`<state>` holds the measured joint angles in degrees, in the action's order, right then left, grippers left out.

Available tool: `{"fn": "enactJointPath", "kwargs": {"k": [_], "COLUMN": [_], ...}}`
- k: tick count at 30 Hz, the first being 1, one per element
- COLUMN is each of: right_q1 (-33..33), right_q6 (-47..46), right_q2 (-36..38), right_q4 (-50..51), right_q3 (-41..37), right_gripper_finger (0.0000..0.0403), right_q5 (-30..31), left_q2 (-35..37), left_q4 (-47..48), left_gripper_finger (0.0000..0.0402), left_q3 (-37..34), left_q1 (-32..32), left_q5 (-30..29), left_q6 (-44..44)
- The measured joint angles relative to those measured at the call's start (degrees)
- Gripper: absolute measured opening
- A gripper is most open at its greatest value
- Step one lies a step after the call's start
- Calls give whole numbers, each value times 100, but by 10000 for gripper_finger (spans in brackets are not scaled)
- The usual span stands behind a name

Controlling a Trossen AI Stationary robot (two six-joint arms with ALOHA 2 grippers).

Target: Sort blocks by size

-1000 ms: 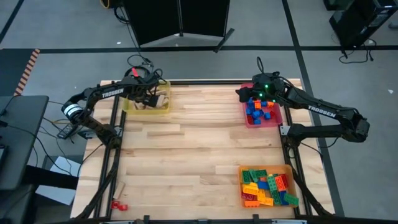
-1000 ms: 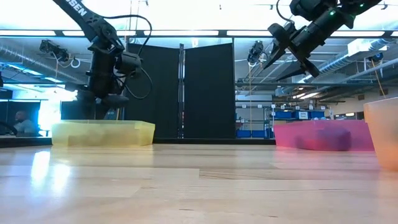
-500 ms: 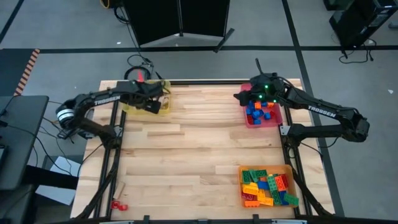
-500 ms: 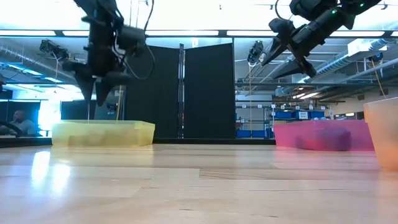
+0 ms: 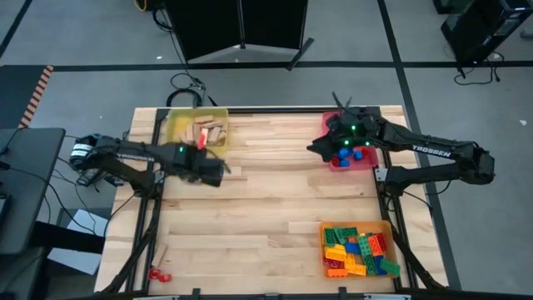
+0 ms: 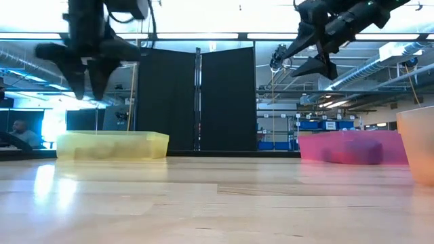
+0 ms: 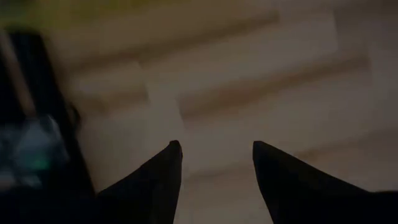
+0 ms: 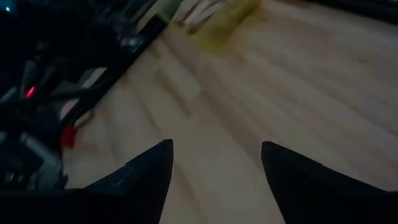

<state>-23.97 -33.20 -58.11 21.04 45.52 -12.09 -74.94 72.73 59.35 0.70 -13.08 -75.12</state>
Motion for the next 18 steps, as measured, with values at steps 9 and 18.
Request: {"fn": "enactJointPath", "kwargs": {"k": [9, 18], "right_q1": [906, 1386], "right_q6": [306, 381], "right_q2": [0, 0], "right_q4": [11, 39], "right_q3": [0, 0], "right_gripper_finger": [254, 252], "right_q5": [-5, 38], "left_q2": [-147, -831], "left_q4": [-55, -117], "left_gripper_finger": [202, 202], "left_q3": [2, -28], "left_q1": [-1868, -2555], "left_q5": [1097, 2743], "left_q6": [-2303, -2270]}}
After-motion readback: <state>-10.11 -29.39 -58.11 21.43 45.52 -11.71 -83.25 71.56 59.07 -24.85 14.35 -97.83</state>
